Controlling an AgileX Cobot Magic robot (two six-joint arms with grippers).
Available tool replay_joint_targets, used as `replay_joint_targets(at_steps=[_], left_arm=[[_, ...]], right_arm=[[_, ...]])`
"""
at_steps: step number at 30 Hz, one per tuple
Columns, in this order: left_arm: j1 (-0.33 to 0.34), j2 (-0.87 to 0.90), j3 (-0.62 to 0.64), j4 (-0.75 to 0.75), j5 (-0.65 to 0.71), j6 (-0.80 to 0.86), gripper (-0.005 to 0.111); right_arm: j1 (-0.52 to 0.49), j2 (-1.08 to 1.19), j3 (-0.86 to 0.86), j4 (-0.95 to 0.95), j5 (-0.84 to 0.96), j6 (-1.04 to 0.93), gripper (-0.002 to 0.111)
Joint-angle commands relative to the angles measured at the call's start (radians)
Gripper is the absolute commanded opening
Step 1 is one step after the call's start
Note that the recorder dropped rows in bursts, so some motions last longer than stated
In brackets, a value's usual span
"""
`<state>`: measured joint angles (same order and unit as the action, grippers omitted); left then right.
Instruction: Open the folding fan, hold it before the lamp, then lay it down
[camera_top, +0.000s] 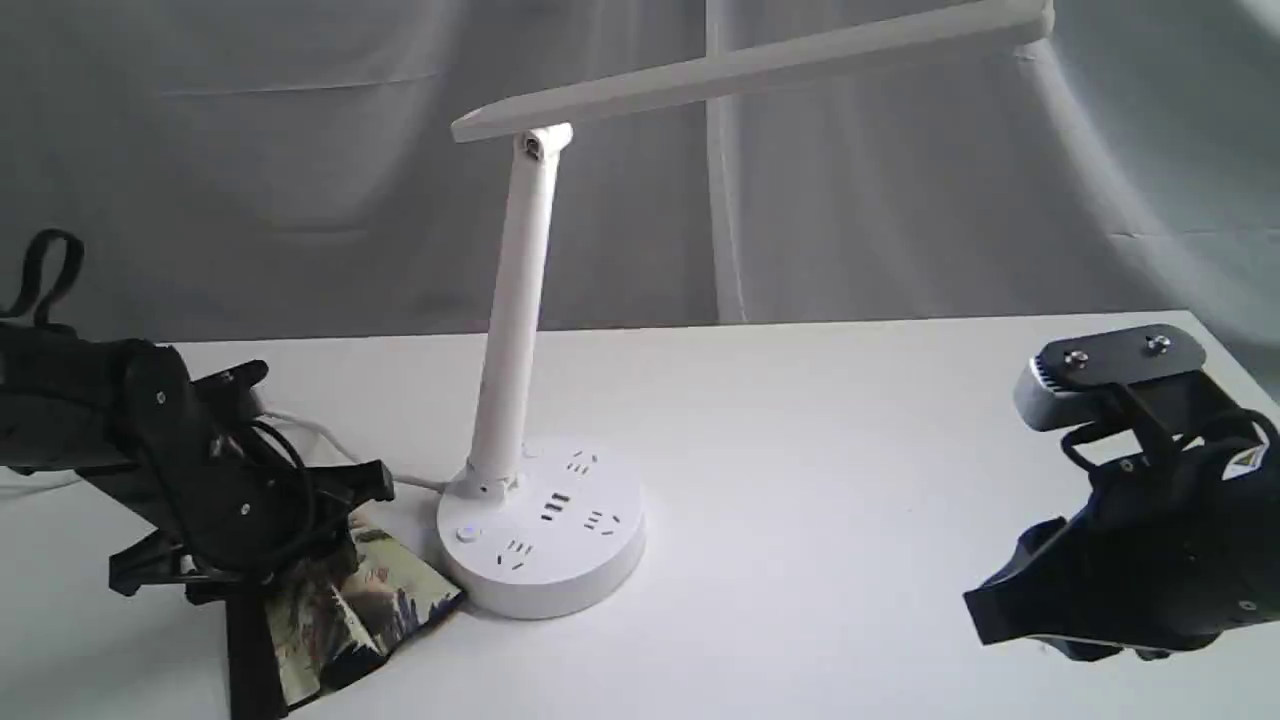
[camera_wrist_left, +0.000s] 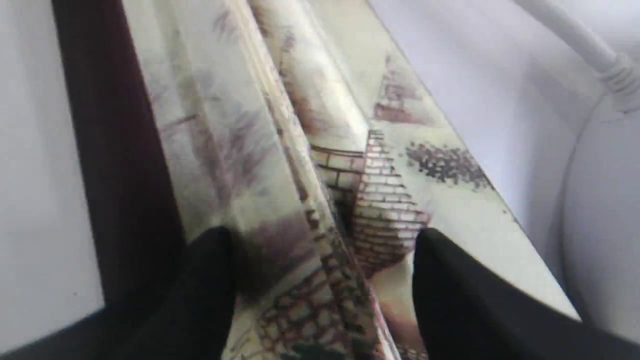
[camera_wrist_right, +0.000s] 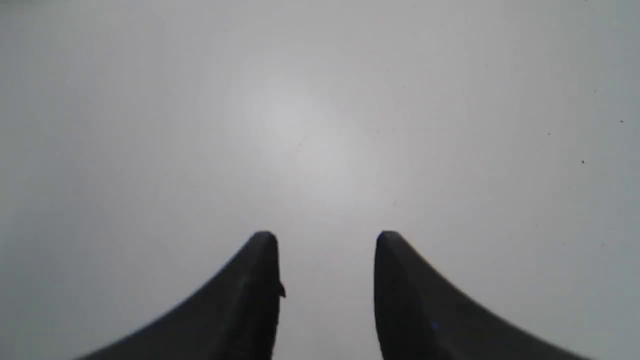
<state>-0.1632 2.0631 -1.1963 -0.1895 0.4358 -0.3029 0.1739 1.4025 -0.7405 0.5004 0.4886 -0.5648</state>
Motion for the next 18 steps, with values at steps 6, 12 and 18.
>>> replay_joint_targets(at_steps=[6,12,18], left_arm=[[-0.006,0.018,0.006,0.001,0.069,0.012,0.037],[-0.006,0.016,0.006,0.033,0.101,0.048,0.018],[-0.006,0.016,0.006,0.044,0.162,0.049,0.016]], right_arm=[[0.004,0.001,-0.007,0.002,-0.011,-0.003,0.033],[0.004,0.001,-0.007,0.002,-0.011,-0.003,0.033],[0.004,0.001,-0.007,0.002,-0.011,-0.003,0.033]])
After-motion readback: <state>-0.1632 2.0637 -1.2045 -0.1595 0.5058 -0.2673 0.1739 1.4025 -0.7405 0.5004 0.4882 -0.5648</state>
